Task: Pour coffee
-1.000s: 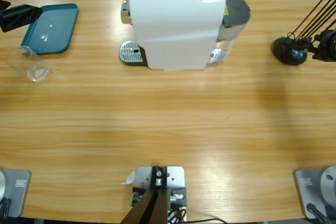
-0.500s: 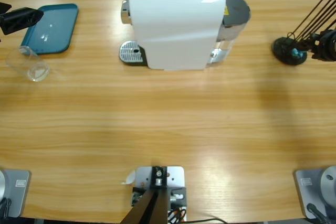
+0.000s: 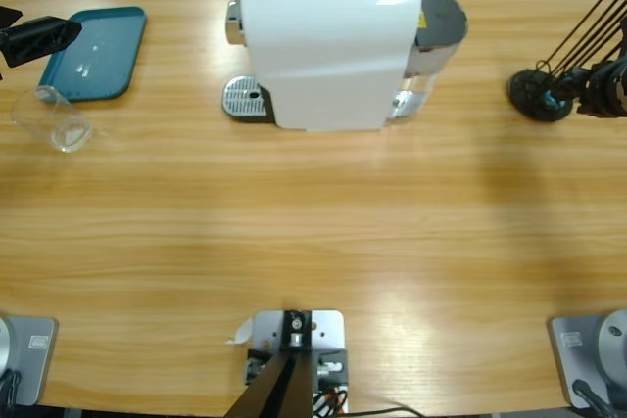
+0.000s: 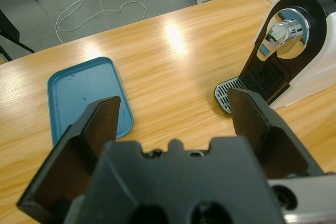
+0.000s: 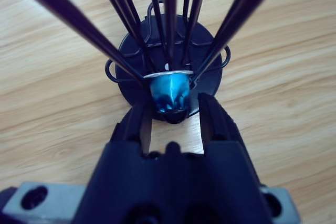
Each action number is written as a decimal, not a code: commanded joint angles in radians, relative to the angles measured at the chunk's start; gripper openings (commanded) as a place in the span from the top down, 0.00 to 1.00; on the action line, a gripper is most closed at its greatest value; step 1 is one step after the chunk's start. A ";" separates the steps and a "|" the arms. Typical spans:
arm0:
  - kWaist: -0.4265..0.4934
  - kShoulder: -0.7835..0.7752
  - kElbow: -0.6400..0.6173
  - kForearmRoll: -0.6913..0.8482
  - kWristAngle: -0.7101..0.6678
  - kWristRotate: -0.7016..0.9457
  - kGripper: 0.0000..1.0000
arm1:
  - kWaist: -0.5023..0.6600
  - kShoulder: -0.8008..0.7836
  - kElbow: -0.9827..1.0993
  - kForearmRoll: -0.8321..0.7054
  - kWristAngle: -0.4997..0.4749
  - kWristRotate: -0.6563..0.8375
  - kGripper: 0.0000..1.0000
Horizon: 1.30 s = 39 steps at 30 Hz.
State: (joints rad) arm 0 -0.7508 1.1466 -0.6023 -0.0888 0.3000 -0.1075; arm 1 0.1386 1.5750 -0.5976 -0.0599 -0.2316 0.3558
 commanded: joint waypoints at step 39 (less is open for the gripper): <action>0.011 -0.056 0.068 -0.017 0.010 0.014 0.13 | 0.005 -0.329 -0.336 0.507 -0.053 -0.079 1.00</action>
State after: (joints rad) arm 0 -0.7505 1.1187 -0.5709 -0.0929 0.3000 -0.1071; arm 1 0.1355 1.3365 -0.8700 0.3350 -0.2518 0.2913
